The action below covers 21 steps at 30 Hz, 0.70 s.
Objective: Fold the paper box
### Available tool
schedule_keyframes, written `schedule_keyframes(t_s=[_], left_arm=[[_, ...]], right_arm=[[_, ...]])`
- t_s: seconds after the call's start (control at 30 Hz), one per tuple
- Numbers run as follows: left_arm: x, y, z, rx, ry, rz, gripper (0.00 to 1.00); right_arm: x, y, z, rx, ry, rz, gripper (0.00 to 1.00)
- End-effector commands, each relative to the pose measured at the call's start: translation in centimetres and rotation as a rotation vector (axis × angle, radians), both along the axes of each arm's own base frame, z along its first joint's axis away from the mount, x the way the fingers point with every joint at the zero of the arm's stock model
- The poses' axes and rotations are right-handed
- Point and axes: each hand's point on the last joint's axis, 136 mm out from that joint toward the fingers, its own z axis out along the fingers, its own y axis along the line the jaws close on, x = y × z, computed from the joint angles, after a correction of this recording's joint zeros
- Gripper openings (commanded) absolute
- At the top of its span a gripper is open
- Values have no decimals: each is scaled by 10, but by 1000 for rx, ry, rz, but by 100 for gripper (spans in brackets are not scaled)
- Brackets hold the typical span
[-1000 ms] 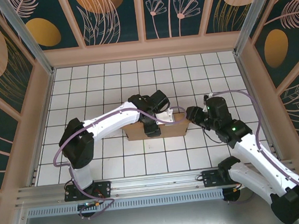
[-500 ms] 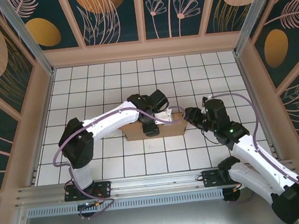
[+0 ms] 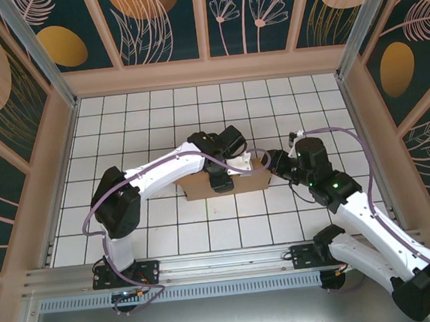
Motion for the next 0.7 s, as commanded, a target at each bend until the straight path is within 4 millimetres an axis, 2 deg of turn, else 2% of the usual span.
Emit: schedule_keyframes(t_s=[0.0,0.2,0.4,0.43,0.57,0.6,0.67], left_arm=[[-1,-3,-11,3,14,10,59],[-1,-2,-9,-7,12,23,63],[-2,-1,2,-25,-4,16,68],[3,-7,6,-55,-27,15,70],[5,-6,18,-86,-54,19,86],[6,-6,22,-97,-59,23,97],[7,-6,29,-117,-65,32,99]], right_arm=[[2,9,3,37,-13,7,29],[-1,8,-20,-8,25,-9,28],[1,-6,-39,-72,59,-77,27],[1,-8,-41,-78,62,-86,27],[2,-11,-45,-88,76,-104,27],[2,-11,-45,-85,79,-108,27],[3,-11,-46,-80,84,-118,27]])
